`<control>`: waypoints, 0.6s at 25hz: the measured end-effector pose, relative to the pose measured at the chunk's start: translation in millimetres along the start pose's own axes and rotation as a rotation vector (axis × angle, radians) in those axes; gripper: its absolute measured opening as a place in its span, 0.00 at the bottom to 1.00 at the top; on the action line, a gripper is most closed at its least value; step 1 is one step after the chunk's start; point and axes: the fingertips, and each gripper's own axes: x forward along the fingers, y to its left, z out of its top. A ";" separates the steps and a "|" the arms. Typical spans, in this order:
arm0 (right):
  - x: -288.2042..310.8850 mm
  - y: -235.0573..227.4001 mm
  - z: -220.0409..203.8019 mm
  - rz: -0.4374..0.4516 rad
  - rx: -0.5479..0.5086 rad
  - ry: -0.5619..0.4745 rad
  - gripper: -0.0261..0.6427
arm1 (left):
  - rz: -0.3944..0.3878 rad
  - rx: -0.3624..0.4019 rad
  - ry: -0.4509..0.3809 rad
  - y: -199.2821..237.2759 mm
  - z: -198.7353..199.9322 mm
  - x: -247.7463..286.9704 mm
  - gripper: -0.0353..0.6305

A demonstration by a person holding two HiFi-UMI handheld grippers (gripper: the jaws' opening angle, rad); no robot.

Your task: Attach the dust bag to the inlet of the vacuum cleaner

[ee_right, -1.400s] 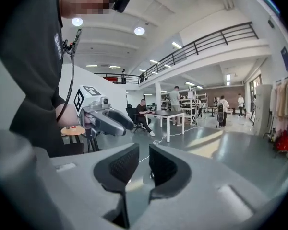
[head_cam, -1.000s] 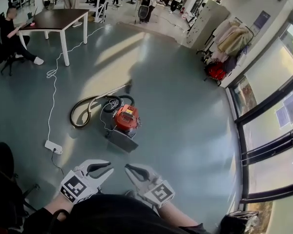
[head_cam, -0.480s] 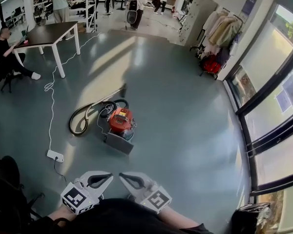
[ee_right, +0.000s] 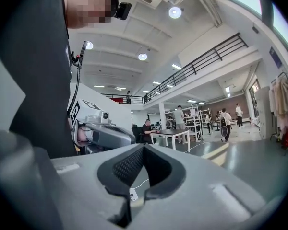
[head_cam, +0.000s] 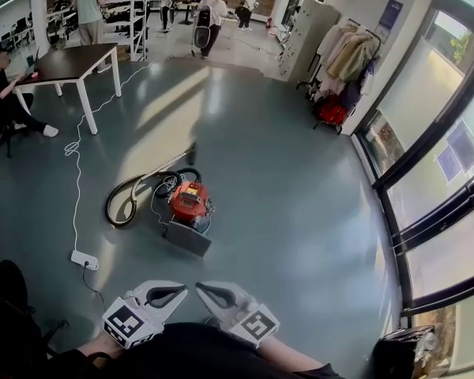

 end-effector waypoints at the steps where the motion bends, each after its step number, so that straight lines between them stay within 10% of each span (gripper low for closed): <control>1: 2.3 0.4 -1.1 0.005 -0.003 0.009 0.03 | 0.002 -0.003 -0.002 1.7 1.2 -1.2 0.08; 15: 4.0 2.0 -2.2 -0.006 -0.002 0.020 0.03 | 0.021 0.030 -0.024 1.9 2.9 -9.3 0.08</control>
